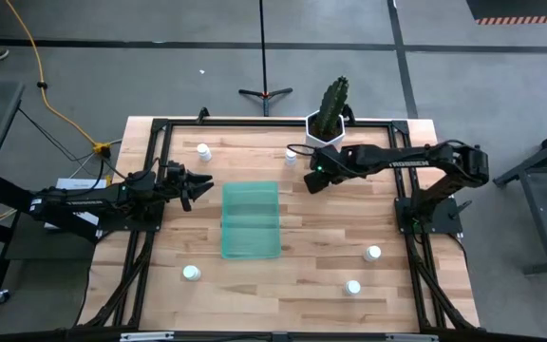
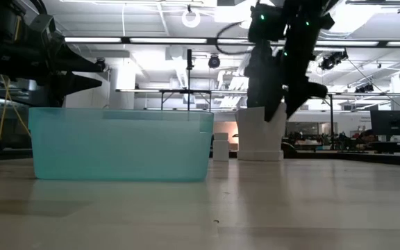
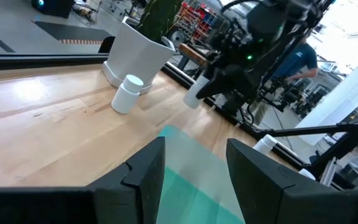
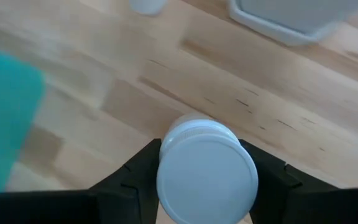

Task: Pick and place pill bottles into a basket
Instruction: Put the pill bottle into the blue bin

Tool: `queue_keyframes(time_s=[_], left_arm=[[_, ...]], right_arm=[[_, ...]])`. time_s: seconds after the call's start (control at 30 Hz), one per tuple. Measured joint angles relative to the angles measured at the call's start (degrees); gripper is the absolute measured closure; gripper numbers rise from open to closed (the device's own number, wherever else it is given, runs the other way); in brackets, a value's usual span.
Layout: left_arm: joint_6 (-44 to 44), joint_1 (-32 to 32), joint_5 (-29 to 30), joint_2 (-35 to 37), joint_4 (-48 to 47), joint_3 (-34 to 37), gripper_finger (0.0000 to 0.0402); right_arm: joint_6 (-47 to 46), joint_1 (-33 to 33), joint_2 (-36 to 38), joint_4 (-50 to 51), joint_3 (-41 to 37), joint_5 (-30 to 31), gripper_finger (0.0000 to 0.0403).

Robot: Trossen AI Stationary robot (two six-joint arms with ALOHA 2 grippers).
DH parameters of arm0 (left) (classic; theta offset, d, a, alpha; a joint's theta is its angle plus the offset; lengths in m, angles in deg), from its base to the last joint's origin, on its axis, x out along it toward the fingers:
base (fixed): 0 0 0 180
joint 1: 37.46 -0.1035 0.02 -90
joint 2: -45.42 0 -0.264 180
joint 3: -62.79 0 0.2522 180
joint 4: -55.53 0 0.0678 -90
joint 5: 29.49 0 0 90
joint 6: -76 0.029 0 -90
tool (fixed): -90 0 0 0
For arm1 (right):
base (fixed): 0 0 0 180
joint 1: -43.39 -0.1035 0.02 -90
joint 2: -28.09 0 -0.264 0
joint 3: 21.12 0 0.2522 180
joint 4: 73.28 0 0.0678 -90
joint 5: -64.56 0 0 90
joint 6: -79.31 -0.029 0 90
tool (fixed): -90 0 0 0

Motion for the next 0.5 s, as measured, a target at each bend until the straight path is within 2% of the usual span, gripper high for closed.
queue_keyframes(time_s=[0.27,0.5], left_arm=[[0.00,0.00,0.09,0.00,-0.11,0.00,0.0197],[0.00,0.00,0.33,0.00,-0.13,0.00,0.0197]], right_arm=[[6.53,-3.32,0.00,-0.05,4.92,2.21,0.0235],[17.35,-5.80,0.00,-1.19,7.00,2.21,0.0236]])
